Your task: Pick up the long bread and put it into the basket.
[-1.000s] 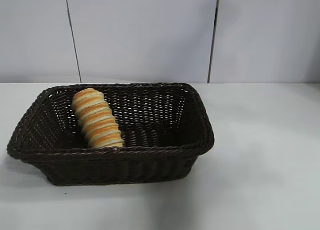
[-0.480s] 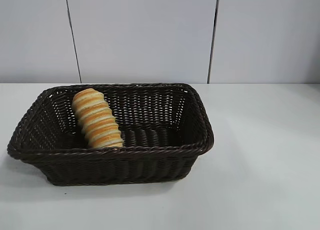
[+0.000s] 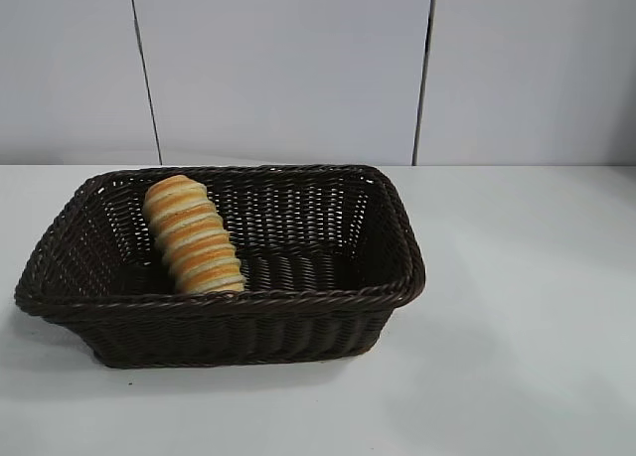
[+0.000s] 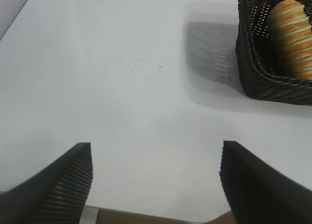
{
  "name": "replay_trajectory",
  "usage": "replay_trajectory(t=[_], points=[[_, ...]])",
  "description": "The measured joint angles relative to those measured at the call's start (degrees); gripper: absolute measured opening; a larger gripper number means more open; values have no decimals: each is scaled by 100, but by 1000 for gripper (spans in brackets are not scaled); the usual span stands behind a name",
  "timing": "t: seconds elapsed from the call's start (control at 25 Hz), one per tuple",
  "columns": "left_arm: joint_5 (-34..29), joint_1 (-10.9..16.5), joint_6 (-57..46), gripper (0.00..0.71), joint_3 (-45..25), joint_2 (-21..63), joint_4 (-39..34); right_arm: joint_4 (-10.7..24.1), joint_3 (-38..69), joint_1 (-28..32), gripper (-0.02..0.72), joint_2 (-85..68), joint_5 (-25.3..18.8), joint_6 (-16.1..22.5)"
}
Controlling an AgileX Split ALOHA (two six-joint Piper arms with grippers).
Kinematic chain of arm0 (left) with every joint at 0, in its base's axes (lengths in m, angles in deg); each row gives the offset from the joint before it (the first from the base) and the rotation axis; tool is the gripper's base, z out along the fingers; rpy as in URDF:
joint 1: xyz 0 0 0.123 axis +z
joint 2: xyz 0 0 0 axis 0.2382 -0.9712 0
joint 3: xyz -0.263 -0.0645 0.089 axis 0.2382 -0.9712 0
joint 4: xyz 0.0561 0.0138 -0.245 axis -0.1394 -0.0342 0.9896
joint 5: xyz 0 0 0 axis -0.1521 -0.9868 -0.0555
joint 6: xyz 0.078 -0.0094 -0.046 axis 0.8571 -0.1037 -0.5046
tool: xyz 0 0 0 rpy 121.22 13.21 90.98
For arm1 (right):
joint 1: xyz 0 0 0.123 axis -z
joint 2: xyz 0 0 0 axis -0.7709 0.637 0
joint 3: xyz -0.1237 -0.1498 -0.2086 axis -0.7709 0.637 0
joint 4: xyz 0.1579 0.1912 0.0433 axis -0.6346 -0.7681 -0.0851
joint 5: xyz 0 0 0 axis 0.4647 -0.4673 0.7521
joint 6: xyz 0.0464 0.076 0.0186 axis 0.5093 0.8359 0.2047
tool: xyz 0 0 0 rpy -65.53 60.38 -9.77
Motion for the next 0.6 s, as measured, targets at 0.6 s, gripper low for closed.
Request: replay_trajectory(t=[0.6], points=[[5, 0, 0, 533, 0, 0, 1, 32, 0, 0, 536, 0, 0, 73]])
